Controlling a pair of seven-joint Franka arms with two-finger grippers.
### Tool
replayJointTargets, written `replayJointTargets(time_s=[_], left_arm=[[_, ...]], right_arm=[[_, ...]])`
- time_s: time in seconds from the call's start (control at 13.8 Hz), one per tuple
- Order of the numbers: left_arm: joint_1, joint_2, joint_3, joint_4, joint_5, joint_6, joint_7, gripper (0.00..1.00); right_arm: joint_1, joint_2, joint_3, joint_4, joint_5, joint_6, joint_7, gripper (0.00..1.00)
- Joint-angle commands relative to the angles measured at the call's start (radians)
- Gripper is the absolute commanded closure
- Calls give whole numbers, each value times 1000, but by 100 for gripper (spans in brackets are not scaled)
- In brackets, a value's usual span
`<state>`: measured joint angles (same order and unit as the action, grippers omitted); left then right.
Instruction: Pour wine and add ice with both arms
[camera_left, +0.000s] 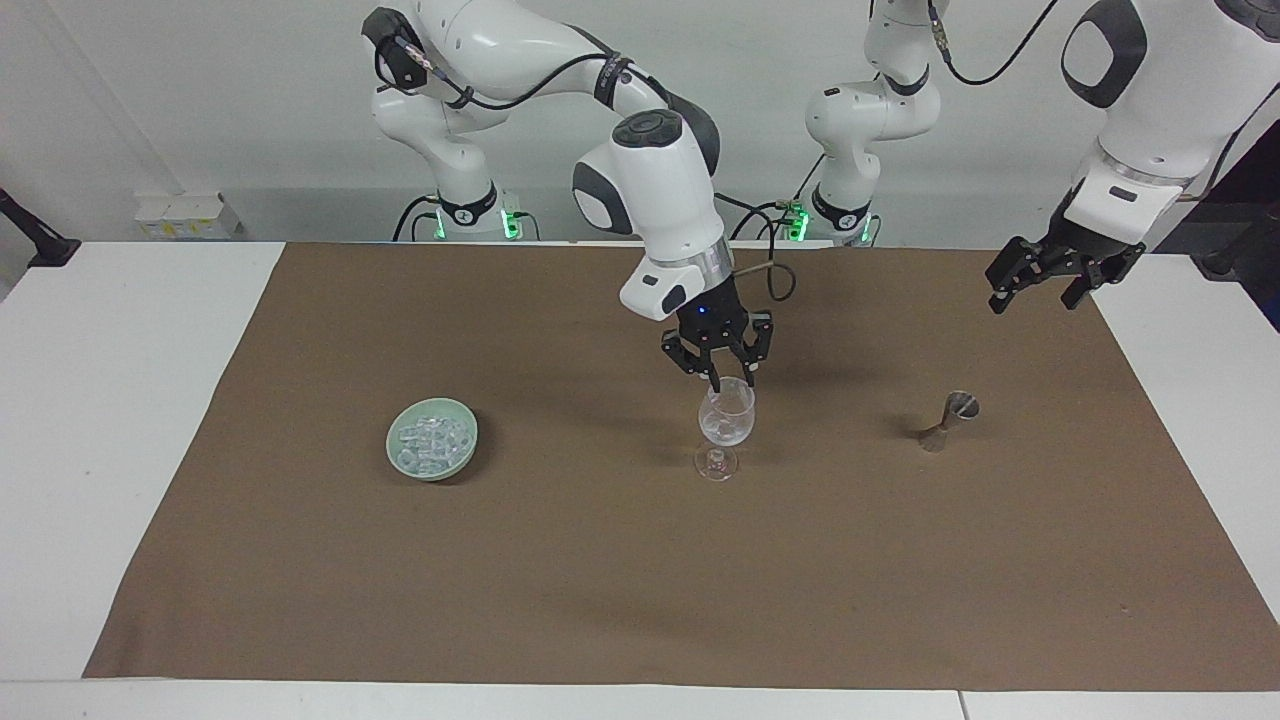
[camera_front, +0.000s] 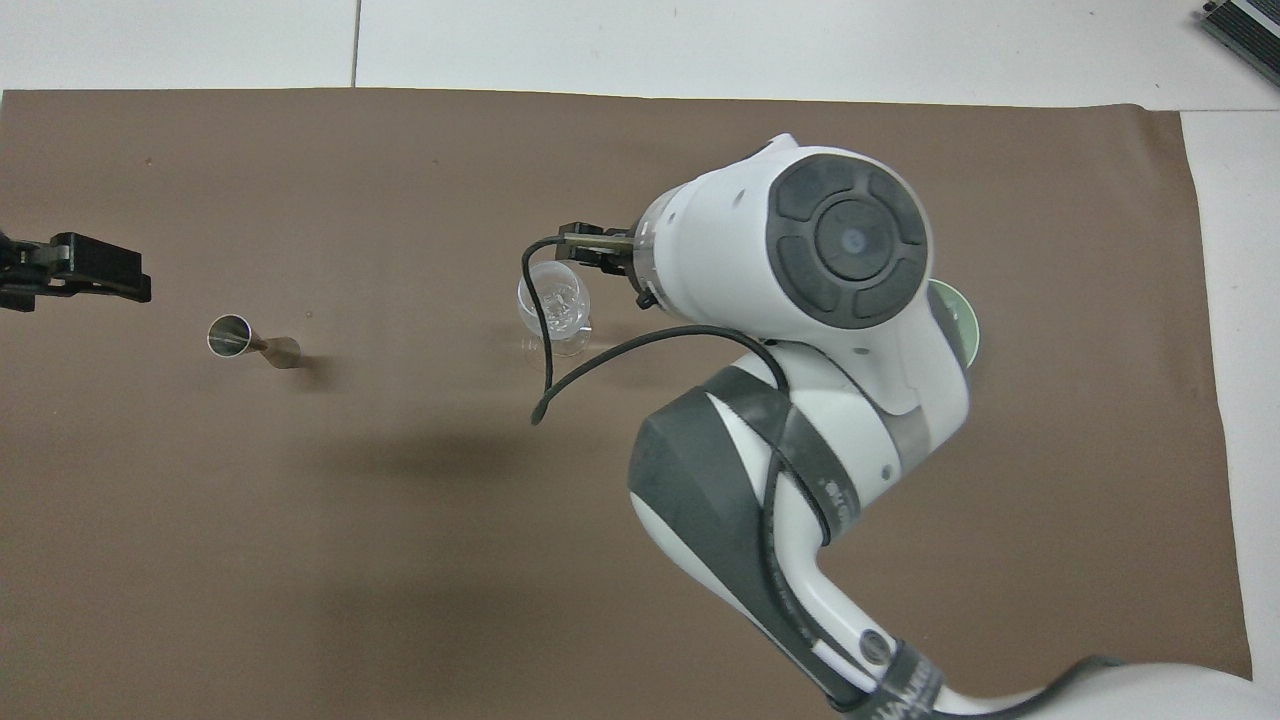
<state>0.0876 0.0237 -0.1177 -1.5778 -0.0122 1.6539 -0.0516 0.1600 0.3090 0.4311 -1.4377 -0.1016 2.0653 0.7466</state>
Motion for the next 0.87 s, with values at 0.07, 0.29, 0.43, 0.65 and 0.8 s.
replayJointTargets(time_s=[0.07, 0.29, 0.43, 0.65, 0.8], left_arm=[[4, -1, 1, 16, -12, 0, 3, 0], [4, -1, 1, 15, -12, -12, 3, 0], [4, -1, 1, 15, -11, -11, 3, 0], [4, 4, 1, 16, -9, 4, 3, 0], [4, 4, 1, 16, -9, 4, 4, 0]], right_arm=[[-108, -142, 8, -89, -18, -106, -27, 0], [-172, -212, 8, -92, -16, -246, -88, 0], [-207, -249, 5, -92, -7, -339, -160, 0], [-176, -283, -118, -87, 23, -463, -292, 0], [-143, -284, -220, -86, 80, -536, -384, 0]])
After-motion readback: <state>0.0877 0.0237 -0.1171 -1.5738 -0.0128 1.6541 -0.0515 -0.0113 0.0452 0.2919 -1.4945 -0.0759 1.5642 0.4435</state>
